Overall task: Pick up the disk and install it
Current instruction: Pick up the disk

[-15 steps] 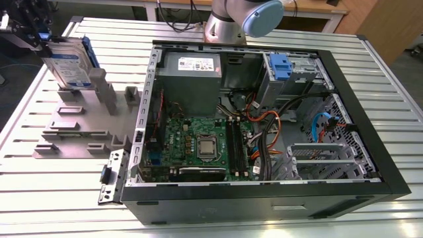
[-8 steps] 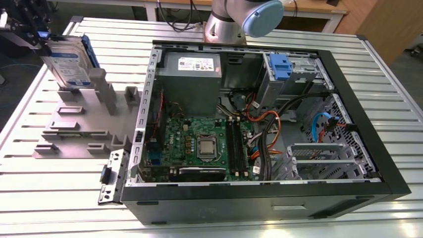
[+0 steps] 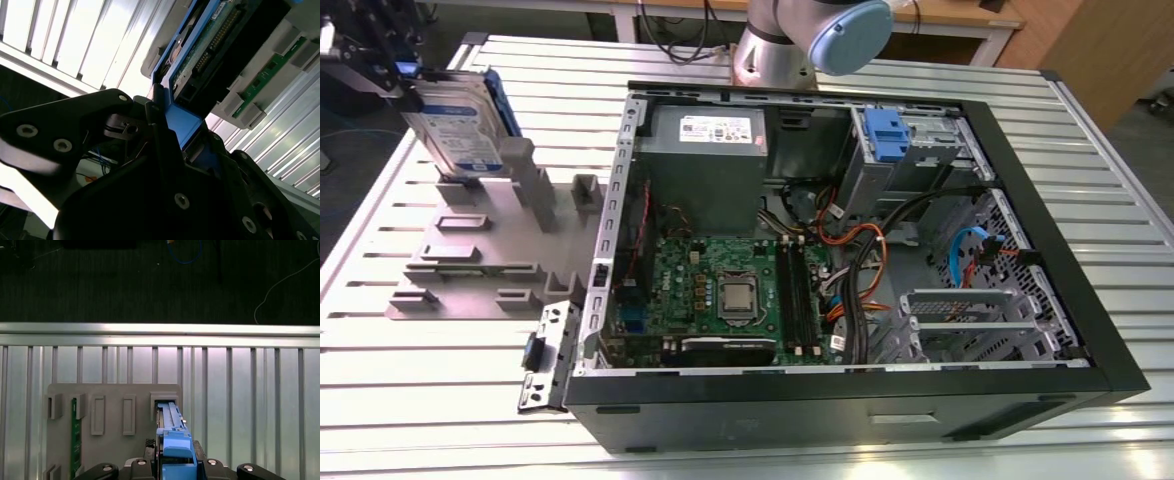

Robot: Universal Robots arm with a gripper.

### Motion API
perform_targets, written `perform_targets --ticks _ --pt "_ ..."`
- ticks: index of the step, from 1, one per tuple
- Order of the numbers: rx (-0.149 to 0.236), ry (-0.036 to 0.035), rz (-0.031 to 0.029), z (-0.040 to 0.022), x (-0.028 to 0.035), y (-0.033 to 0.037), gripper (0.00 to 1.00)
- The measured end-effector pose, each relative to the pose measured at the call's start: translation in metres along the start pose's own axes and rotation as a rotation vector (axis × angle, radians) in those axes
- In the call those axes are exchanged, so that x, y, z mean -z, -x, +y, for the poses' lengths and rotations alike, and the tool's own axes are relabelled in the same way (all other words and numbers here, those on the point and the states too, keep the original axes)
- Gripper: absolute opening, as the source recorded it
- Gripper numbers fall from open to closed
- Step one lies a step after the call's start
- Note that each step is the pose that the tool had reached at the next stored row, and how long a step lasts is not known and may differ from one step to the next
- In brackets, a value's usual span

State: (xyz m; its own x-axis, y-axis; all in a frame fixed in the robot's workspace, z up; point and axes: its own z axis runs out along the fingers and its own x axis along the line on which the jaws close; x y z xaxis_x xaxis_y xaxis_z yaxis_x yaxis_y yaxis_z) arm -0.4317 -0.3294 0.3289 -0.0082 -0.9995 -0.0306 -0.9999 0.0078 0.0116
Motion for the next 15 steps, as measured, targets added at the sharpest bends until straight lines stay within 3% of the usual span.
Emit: perform_targets --ticks 15 --pt "0.000 -0.0001 0.0000 0.0000 0.0049 0.0002 0.36"
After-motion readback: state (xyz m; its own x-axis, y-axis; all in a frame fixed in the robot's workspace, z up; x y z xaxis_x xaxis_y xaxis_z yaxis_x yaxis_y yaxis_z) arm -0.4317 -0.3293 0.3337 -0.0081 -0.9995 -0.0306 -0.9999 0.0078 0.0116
